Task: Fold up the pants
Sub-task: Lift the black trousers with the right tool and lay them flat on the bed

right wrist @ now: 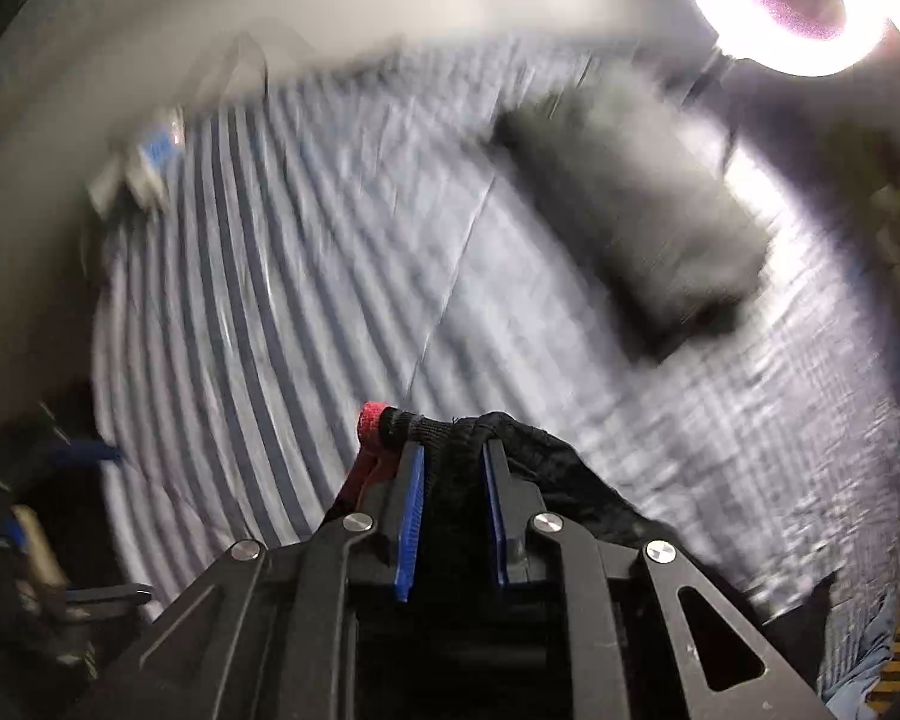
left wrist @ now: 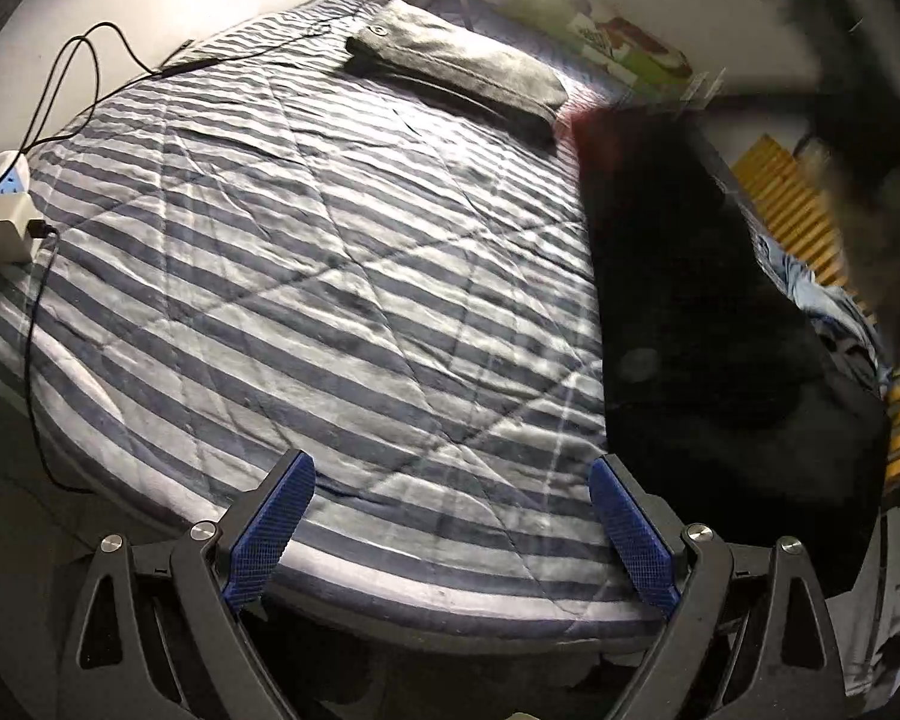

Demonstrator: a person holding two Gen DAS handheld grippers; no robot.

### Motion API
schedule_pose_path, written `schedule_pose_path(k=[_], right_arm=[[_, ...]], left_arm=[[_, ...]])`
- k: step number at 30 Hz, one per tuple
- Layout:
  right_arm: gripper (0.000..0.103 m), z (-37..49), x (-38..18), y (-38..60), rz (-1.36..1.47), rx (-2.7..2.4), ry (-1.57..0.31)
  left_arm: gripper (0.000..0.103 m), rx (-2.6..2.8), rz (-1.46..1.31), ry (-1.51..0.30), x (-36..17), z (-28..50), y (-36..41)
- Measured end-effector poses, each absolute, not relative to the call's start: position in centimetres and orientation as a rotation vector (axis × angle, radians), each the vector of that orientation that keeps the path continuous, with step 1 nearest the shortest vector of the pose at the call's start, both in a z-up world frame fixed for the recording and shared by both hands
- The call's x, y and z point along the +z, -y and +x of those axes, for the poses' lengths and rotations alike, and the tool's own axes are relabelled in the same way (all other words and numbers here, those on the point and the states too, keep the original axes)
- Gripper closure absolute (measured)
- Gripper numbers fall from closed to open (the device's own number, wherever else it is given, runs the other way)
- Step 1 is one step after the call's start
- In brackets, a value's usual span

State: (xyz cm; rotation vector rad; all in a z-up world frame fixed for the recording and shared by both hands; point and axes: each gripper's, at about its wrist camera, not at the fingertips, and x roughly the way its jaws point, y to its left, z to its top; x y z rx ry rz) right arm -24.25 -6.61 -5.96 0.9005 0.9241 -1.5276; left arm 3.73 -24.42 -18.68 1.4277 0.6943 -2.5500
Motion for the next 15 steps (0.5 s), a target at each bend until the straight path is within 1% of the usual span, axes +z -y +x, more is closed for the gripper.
schedule_pose_path(k=[4,6,8,10,11,13,14,15], right_arm=[[0.087,-25.7,2.5,7.6,0.755,-1.638,-0.722],[0.087,-26.0,4.8,9.2,0.664,-1.693,-0.688],[0.087,-27.0,6.8,10.9,0.611,-1.743,-0.614],[0.085,-28.6,7.0,13.4,0.605,-1.742,-0.55],[0.081,-29.7,6.0,15.3,0.634,-1.764,-0.611],[0.077,-31.5,3.0,18.4,0.748,-1.83,-0.778],[0.077,-31.9,2.1,18.9,0.78,-1.854,-0.806],[0.077,-32.4,1.6,18.6,0.807,-1.862,-0.796]], left_arm=[[0.008,-2.552,1.375,-0.712,-18.0,3.7,26.0],[0.008,-2.55,1.348,-0.703,-17.5,3.5,26.6],[0.008,-2.549,1.323,-0.706,-17.2,3.1,27.3],[0.008,-2.536,1.303,-0.668,-16.9,2.5,28.0],[0.008,-2.531,1.296,-0.652,-16.8,2.4,28.1],[0.008,-2.508,1.288,-0.628,-16.9,1.6,28.8],[0.008,-2.503,1.286,-0.627,-17.0,1.4,29.1],[0.008,-2.493,1.291,-0.615,-17.2,1.0,29.3]])
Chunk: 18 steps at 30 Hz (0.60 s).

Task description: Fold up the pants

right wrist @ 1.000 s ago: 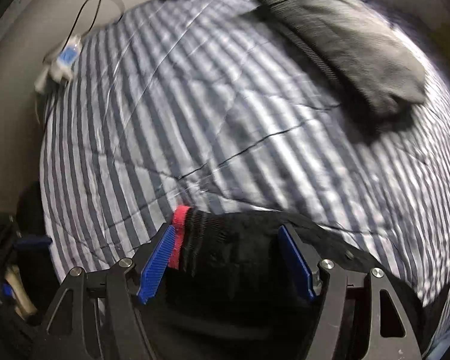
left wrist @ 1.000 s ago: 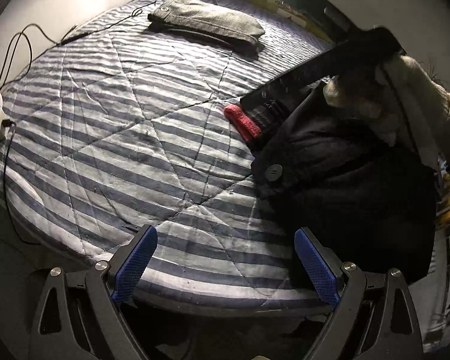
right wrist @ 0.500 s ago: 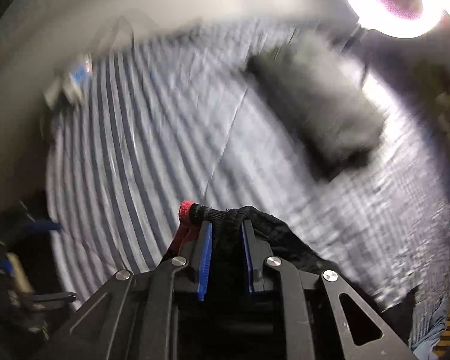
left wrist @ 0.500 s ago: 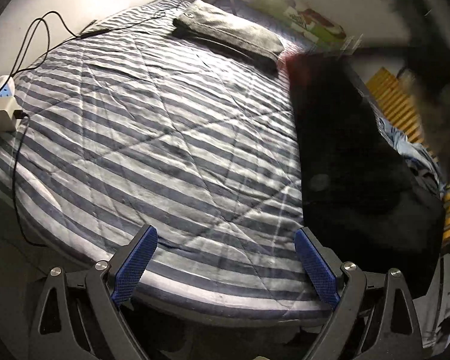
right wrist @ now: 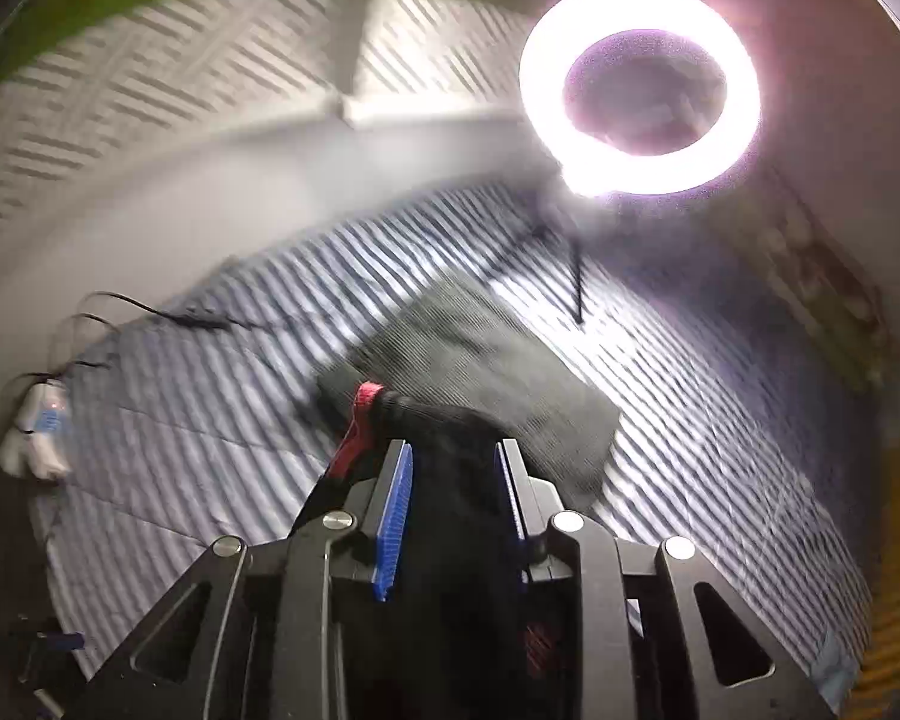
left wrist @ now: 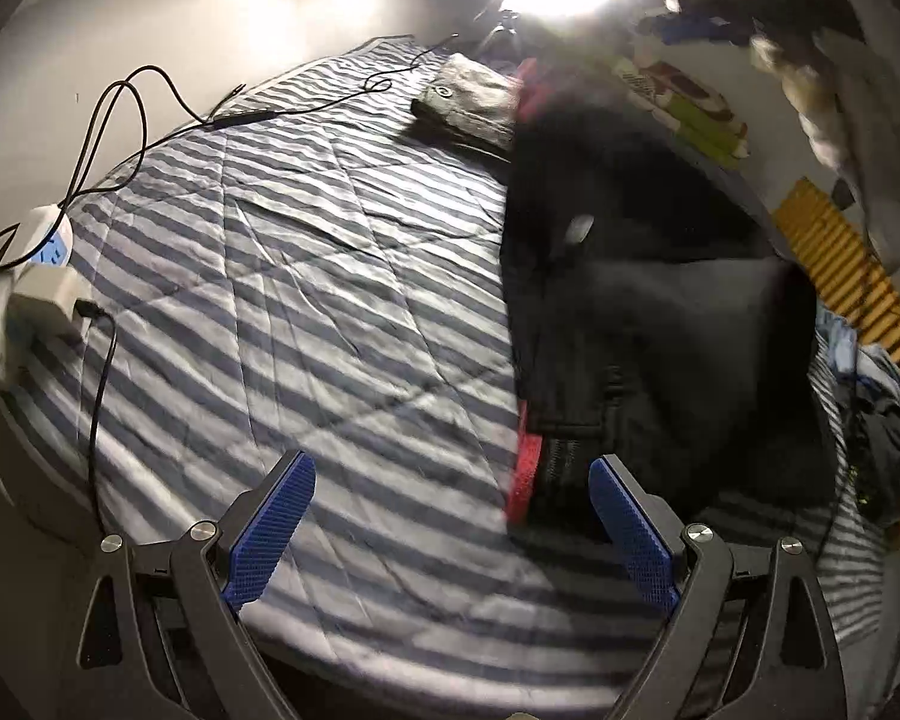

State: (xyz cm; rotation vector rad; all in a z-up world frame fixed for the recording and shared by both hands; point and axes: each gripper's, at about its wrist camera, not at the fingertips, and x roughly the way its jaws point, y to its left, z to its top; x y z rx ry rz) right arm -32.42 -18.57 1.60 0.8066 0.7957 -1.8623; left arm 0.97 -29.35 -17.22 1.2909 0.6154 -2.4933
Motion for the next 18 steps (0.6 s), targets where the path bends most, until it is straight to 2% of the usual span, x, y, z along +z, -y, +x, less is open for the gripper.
schedule_pose_path(k=[4,8,13,18], right_arm=[[0.074,-33.3,2.2,13.6,0.893,-1.829,-0.613],[0.062,-33.2,2.6,4.3,0.946,-1.867,-0.494],[0.058,-32.2,-0.9,-9.4,1.023,-2.036,-0.439],[0.058,-32.8,-5.3,-24.3,1.227,-2.26,-0.231]], left_arm=[[0.008,-2.462,1.382,-0.52,-18.9,-1.6,29.1],[0.008,-2.469,1.462,-0.477,-20.5,-3.5,27.5],[0.01,-2.451,1.498,-0.469,-21.6,-4.4,26.0],[0.012,-2.525,1.469,-0.514,-20.4,-3.0,25.1]])
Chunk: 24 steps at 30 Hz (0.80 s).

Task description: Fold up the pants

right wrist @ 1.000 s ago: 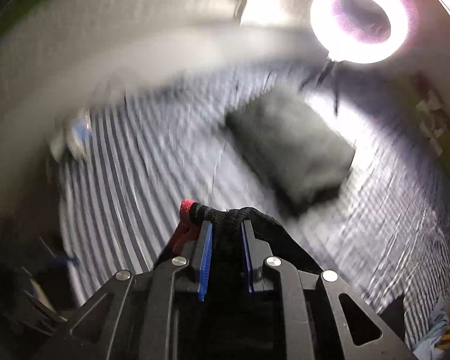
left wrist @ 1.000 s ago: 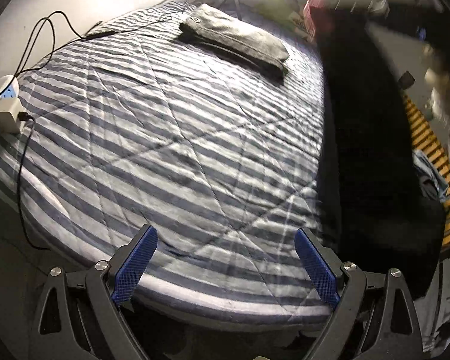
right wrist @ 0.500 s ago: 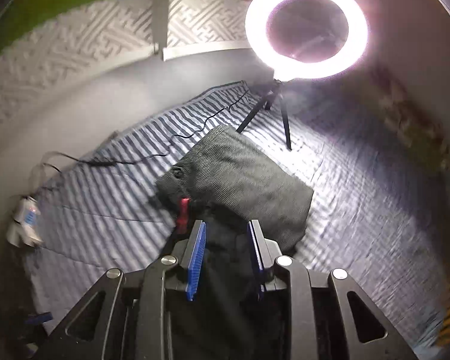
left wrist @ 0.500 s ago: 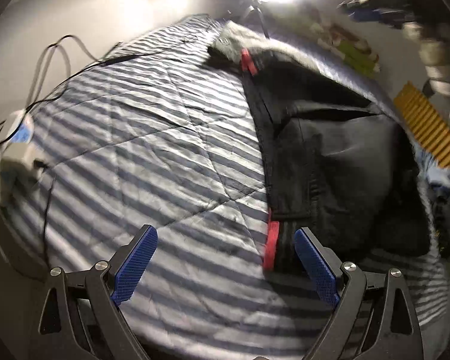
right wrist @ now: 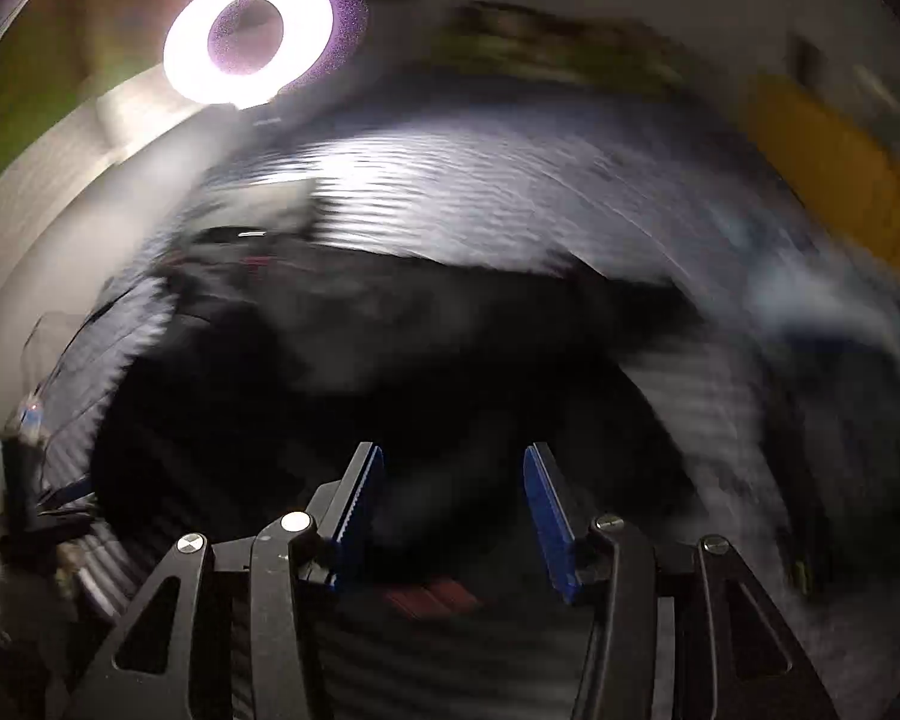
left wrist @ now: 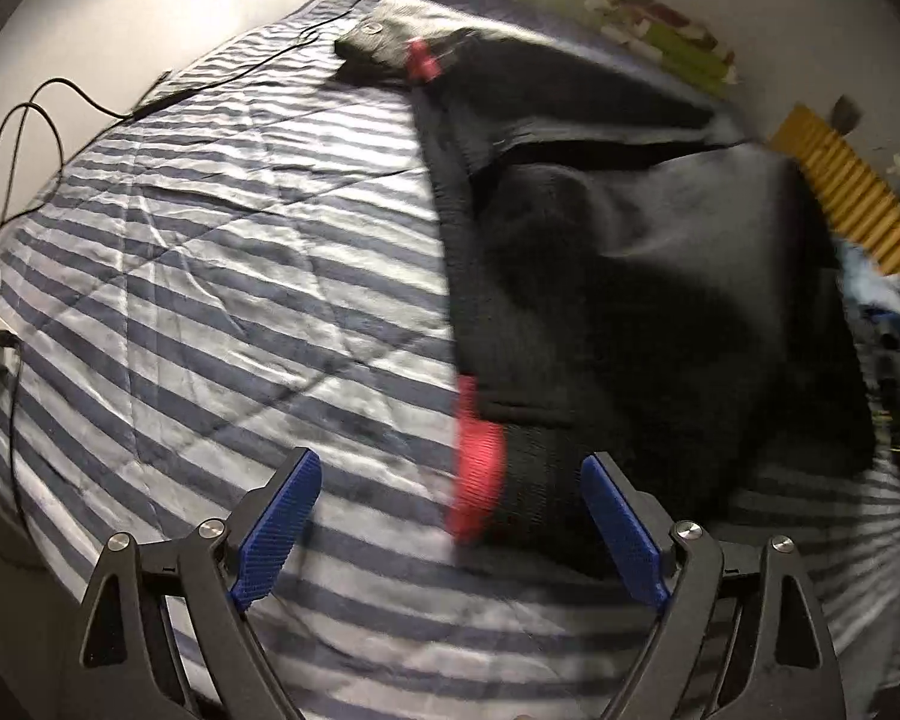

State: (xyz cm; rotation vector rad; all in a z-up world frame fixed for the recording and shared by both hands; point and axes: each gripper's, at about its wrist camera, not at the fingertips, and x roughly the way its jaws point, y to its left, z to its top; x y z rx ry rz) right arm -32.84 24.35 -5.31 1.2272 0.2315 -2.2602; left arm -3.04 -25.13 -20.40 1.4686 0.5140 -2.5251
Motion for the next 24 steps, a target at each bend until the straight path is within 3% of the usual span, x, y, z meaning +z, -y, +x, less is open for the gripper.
schedule_pose_path(k=[7,16,24], right_arm=[[0.051,-34.9,-9.9,-35.6,1.422,-2.382,0.06],[0.047,-39.3,-14.5,-33.5,1.513,-2.362,0.203],[0.047,-40.9,-17.6,-31.9,1.602,-2.293,0.336]], left_arm=[[0.01,-2.604,1.464,-0.283,-19.0,-2.5,21.6],[0.01,-2.613,1.44,-0.221,-17.4,-1.8,19.7],[0.01,-2.663,1.418,0.055,-16.7,-1.2,17.8]])
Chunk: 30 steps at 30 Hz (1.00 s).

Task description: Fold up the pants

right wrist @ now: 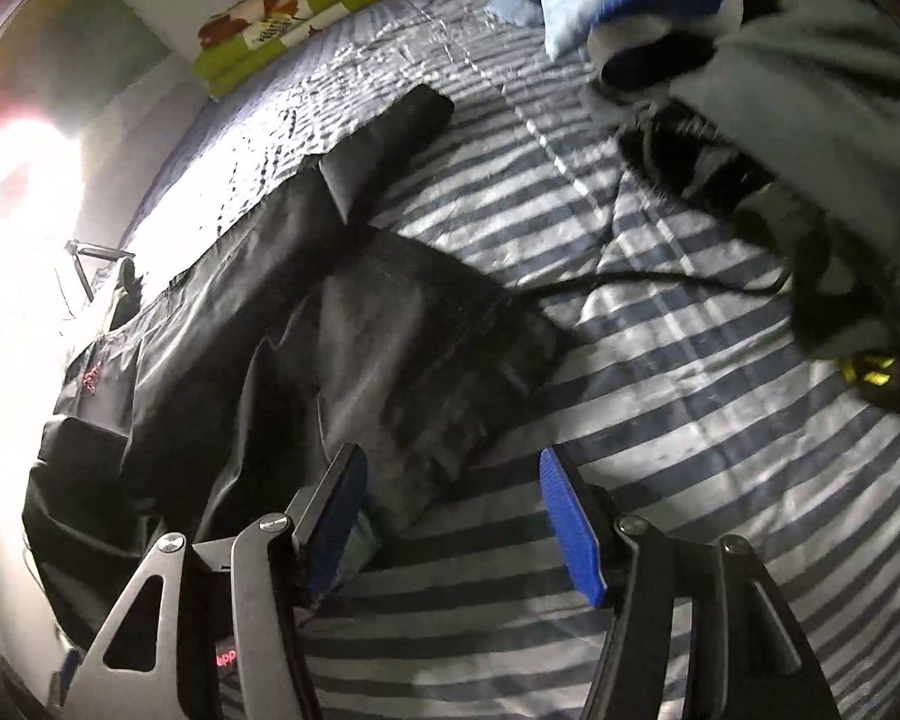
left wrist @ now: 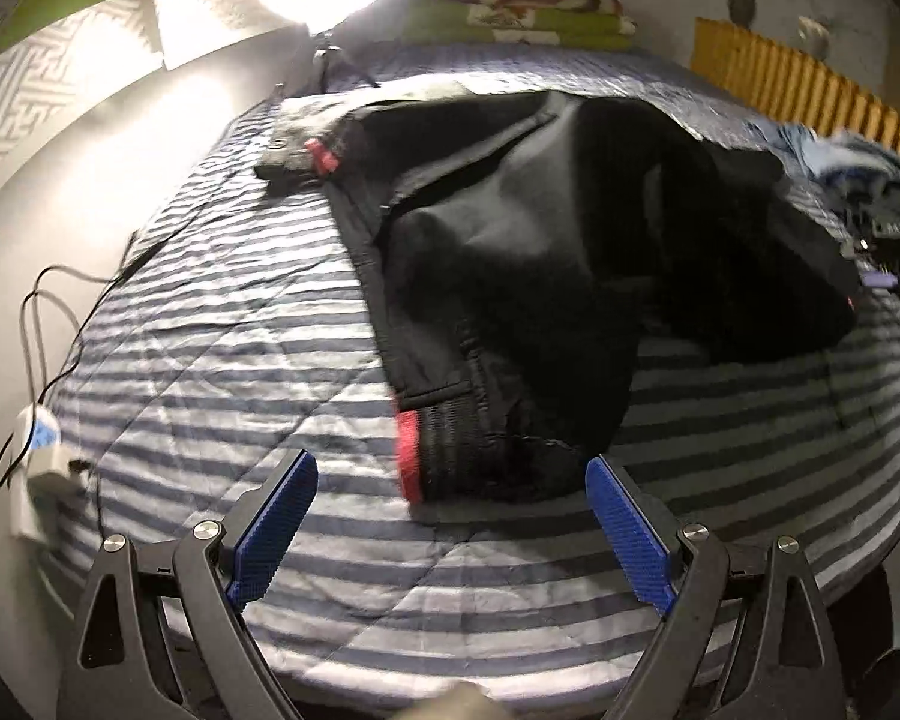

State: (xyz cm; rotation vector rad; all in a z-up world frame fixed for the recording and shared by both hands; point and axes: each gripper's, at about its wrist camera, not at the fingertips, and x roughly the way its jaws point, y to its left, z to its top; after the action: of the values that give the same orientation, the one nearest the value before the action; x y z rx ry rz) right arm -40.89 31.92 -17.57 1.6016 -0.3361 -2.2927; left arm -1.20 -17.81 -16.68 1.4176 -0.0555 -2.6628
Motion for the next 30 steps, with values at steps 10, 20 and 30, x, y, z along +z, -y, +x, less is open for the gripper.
schedule_pose_path(k=[10,20,30], right_arm=[[0.044,-41.6,-18.4,-32.4,1.633,-2.311,0.566],[0.093,-41.5,-18.0,-29.7,1.596,-2.311,0.399],[0.096,-35.9,-8.0,-32.4,1.257,-2.465,0.31]], left_arm=[[0.043,-2.624,1.51,0.253,-20.7,-5.0,14.6],[0.089,-2.613,1.452,0.102,-17.0,-4.7,17.8],[0.093,-2.632,1.308,0.225,-9.7,-0.8,20.1]])
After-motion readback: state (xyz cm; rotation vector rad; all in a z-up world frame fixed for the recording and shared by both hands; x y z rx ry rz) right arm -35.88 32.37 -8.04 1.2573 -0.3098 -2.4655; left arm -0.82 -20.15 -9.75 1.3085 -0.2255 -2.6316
